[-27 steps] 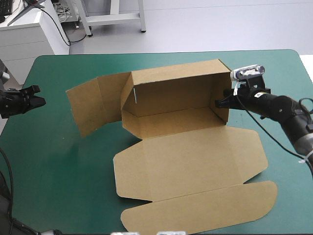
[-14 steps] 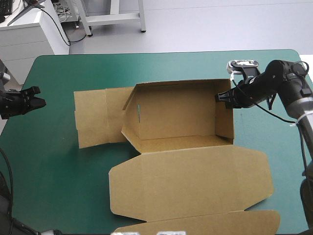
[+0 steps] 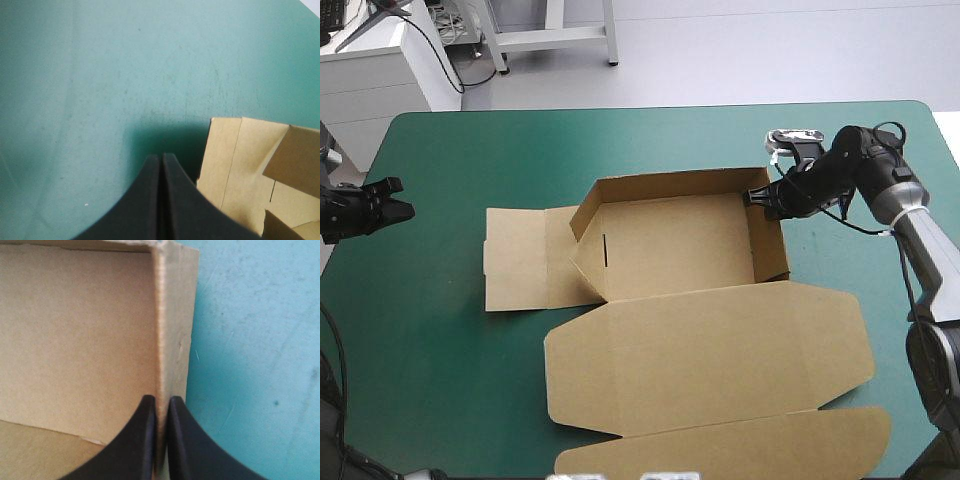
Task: Fold the box
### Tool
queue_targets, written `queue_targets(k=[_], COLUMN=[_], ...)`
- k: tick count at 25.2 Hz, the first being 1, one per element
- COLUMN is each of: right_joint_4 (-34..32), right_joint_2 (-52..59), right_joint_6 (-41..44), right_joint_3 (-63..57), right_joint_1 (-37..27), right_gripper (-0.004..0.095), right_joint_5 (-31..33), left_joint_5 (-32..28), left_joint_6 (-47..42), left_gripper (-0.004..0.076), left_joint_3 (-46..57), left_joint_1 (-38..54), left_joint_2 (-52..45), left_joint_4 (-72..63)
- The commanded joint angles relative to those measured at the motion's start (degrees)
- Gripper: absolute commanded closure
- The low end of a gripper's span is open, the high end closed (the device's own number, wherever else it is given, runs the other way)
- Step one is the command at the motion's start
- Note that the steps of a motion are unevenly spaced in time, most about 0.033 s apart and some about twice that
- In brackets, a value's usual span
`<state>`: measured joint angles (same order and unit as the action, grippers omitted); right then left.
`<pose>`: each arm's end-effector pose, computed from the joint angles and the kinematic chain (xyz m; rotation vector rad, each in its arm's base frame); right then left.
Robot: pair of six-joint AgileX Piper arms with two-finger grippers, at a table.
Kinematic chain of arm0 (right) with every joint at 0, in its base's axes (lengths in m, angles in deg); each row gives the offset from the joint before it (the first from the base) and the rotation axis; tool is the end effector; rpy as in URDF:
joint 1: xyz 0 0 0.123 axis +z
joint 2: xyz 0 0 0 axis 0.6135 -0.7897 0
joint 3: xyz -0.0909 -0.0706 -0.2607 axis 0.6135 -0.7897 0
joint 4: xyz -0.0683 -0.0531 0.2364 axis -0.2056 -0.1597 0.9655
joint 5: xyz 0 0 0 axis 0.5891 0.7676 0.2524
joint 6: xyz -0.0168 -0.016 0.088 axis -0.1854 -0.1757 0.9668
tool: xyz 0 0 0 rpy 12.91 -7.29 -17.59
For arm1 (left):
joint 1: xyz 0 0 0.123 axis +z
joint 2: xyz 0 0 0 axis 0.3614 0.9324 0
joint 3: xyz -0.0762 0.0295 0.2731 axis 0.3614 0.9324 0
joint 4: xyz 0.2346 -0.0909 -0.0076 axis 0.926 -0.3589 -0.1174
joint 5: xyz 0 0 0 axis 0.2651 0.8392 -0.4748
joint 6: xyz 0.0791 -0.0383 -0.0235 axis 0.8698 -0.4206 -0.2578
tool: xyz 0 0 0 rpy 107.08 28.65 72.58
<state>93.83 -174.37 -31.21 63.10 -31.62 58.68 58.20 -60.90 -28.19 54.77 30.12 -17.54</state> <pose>0.3727 0.0652 0.3091 -0.2506 2.6831 0.3945 0.3193 0.1392 0.3213 -0.3820 2.4238 -0.7087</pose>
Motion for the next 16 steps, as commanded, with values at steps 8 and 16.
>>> queue_targets(k=[8,16], right_joint_4=[7.3,7.0], right_joint_2=[0.2,0.2], right_joint_6=[-5.8,-2.9], right_joint_3=[1.2,9.7], right_joint_1=[0.4,0.4], right_gripper=[0.0723,0.0099], right_joint_5=[0.7,6.0], left_joint_5=[-0.2,-0.1], left_joint_6=[-0.1,-0.1], left_gripper=[0.0733,0.0733], left_joint_3=[-1.4,-1.4], left_joint_1=[0.2,0.2], left_joint_2=[-2.5,-2.5], left_joint_4=[-3.2,-3.2])
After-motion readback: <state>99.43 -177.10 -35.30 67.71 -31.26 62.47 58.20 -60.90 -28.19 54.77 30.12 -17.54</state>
